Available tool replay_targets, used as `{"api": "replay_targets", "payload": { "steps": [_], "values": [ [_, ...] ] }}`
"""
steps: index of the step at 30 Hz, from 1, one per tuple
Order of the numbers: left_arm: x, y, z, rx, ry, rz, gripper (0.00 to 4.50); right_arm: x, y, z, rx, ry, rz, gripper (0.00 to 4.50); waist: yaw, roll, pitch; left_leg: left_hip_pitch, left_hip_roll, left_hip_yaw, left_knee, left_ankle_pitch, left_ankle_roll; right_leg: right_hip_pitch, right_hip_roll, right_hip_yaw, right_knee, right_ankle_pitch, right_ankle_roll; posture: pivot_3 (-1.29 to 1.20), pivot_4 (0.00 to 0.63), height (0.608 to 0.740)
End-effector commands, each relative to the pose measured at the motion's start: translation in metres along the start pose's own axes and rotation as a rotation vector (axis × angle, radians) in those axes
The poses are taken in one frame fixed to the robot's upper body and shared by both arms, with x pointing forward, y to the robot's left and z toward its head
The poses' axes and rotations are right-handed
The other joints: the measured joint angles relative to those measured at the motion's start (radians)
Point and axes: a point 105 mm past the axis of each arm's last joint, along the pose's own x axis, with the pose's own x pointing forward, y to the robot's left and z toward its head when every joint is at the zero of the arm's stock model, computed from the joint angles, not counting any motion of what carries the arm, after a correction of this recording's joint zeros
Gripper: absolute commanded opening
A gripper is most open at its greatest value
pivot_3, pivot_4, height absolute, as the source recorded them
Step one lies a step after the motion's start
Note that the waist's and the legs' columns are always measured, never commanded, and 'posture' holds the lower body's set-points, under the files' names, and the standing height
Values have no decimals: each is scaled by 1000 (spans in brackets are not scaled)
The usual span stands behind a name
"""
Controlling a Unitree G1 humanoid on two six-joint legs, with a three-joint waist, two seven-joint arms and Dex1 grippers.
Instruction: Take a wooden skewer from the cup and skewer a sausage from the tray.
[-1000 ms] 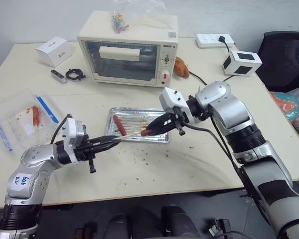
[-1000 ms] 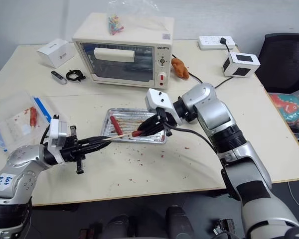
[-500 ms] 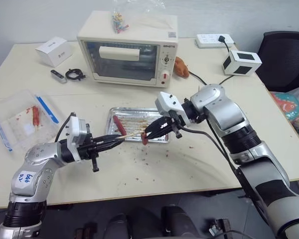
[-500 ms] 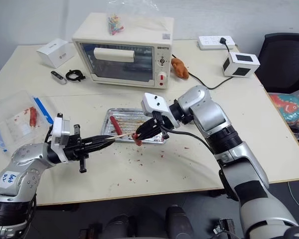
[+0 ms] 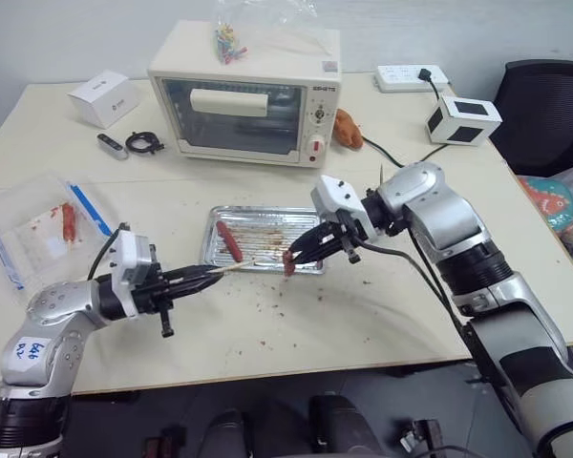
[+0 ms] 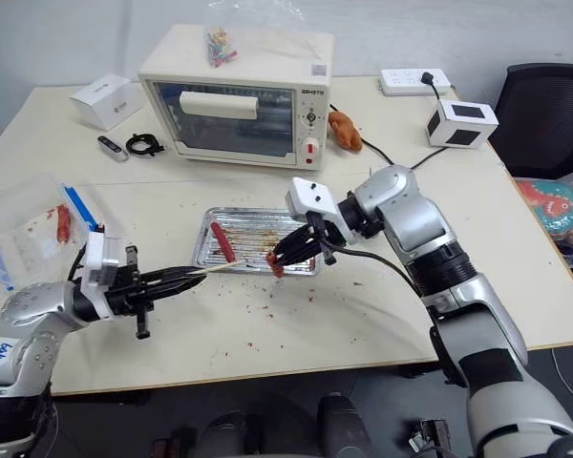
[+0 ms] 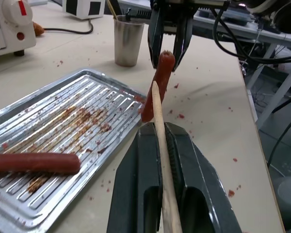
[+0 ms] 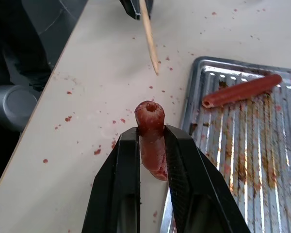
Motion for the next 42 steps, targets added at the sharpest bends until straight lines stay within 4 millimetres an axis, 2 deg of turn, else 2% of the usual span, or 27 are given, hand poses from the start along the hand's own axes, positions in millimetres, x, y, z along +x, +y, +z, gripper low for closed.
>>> {"api": "replay_targets", "payload": {
  "steps": [1, 5, 7, 12, 17, 20, 24, 27, 31, 35, 42],
  "values": [
    [-13, 5, 7, 20, -21, 54, 0, -25, -9, 18, -53, -17, -50, 749, 0, 0, 0, 0, 0, 0, 0, 0, 0, 0, 0, 0, 0, 0, 0, 0, 150, 740],
    [-26, 8, 5, -7, -45, 132, 0, -30, -19, 14, -38, 36, -74, 749, -3, 0, 0, 0, 0, 0, 0, 0, 0, 0, 0, 0, 0, 0, 0, 0, 150, 740],
    [-26, 8, 4, -13, -54, 148, 0, -21, -23, 9, -32, 53, -72, 749, -3, 0, 0, 0, 1, 0, -1, 0, 0, 0, 0, 0, 0, 0, 0, 0, 150, 740],
    [-21, 4, 4, -15, -74, 158, 0, 19, -37, -4, -13, 45, -89, 749, -6, 0, 0, 0, 1, 1, 0, 0, 0, -1, 0, 0, 1, 0, 0, 0, 150, 740],
    [-24, 3, 4, -15, -81, 186, 0, 49, -45, -11, -20, 31, -115, 749, -5, 0, 0, 0, 0, 1, 0, 0, 0, -1, -1, 0, 0, 0, 0, 0, 150, 740],
    [-26, 1, 3, -18, -81, 198, 0, 60, -47, -11, -13, 7, -139, 749, -6, 0, 0, 0, 0, 1, 0, 0, 0, -1, -1, -1, 1, 0, 0, 0, 150, 740],
    [-26, -2, 2, -23, -83, 207, 0, 64, -48, -19, 27, 7, -160, 749, -6, 0, 0, 0, 0, 0, 0, 0, 0, -1, -1, -1, 1, 0, 0, 0, 150, 740],
    [-27, -2, 3, -24, -83, 213, 0, 62, -47, -23, 44, 5, -161, 1367, -6, 0, 0, 0, 0, 0, 0, 0, 0, -1, -1, -1, 1, 0, 0, 0, 150, 740],
    [-27, -3, 3, -25, -80, 215, 0, 61, -50, -13, -22, -57, -199, 2624, -6, 0, 0, 0, 0, 0, 0, 0, 0, -1, -1, -1, 1, 0, 0, 0, 150, 740],
    [-27, -1, 3, -25, -79, 218, 0, 61, -45, -21, -1, -15, -165, 3870, -6, 0, 0, 0, 1, 0, -1, 0, 0, -1, 0, -1, 1, 0, 0, 0, 150, 740],
    [-25, 0, 4, -25, -81, 213, 0, 67, -55, -28, 36, -6, -250, 3870, -7, 0, 0, 0, 1, 0, -1, 0, 0, -1, 0, -1, 1, 0, 0, 0, 150, 740]
  ]
}}
